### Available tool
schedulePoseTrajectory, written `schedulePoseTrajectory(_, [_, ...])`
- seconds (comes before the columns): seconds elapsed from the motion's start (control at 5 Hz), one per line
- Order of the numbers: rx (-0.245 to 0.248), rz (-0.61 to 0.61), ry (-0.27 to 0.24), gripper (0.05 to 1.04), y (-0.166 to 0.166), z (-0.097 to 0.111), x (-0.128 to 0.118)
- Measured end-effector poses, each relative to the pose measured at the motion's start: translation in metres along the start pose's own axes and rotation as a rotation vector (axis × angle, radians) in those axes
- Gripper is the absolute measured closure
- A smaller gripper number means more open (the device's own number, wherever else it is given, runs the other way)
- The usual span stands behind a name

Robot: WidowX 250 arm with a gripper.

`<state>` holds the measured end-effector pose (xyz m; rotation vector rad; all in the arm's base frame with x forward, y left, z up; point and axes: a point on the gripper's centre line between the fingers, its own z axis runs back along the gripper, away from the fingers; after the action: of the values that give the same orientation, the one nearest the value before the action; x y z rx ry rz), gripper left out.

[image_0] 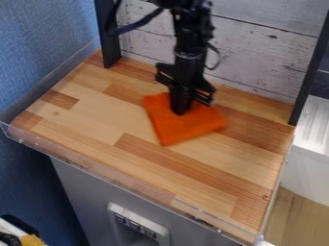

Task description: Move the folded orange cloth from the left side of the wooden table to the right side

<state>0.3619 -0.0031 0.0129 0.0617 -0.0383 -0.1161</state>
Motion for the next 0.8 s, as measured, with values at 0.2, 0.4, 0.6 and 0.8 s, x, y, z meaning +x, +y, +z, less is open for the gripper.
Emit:
schedulePoseTrajectory(0.2, [-0.034, 0.063, 0.006, 1.025, -0.022, 0.004, 0.006])
schedulePoseTrajectory(0.4, [-0.058, 0.110, 0.016, 1.025, -0.037, 0.006, 0.011])
schedulePoseTrajectory(0.6, [-0.082, 0.143, 0.026, 1.025, -0.048, 0.012, 0.013])
schedulePoseTrajectory(0.8, [-0.089, 0.158, 0.040, 1.000, -0.056, 0.012, 0.014])
